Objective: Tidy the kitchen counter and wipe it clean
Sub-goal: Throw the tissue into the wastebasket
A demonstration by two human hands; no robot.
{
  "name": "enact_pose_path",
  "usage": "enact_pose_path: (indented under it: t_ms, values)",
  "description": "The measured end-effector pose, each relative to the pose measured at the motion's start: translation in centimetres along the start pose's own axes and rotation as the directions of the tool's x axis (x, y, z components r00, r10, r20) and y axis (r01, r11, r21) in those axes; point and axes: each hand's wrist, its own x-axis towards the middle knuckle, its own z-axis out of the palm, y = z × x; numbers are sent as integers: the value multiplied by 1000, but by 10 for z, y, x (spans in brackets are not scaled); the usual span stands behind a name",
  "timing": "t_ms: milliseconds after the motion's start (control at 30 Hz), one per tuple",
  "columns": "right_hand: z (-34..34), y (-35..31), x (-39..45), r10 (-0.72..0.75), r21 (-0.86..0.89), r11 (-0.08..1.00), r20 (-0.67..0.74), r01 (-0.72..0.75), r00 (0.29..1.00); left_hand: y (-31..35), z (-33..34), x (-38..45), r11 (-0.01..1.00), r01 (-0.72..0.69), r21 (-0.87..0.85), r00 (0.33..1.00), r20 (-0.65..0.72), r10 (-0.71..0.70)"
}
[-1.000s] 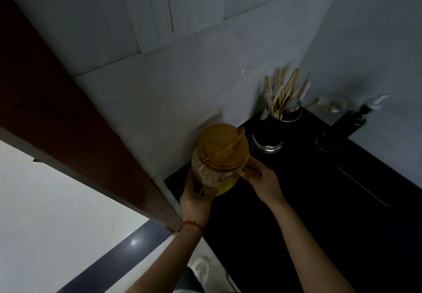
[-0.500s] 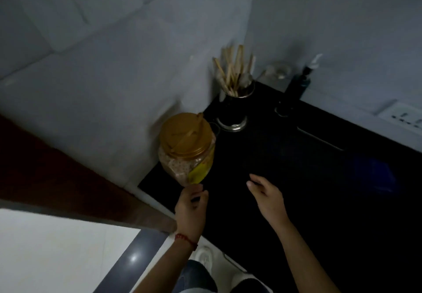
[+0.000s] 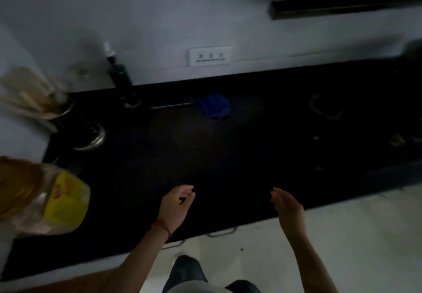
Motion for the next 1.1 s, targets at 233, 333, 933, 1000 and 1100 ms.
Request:
enact_pose_path:
  t_ms: [233,333,933,1000,1100]
  values:
    - [-155,99,-49,222,279,949,-252,-149,942,75,144,-31,988,-155,17,953,268,145]
    - [-212,149,-78,351,347,908,-320,-236,880,103,222,-52,980,-199,19,870,464,167]
    - [-395,312,-120,796,716,584,-414,-382,441,179,522,-45,888,-190,418,632,745,-215]
    - [-423,313,-102,812,737,563,-409,-374,417,194,548,-37,872,-183,454,620,742,-255]
    - [-464,316,-80,833,766,535,-408,-357,374,222,590,-27,843,-203,498,602,743,-294]
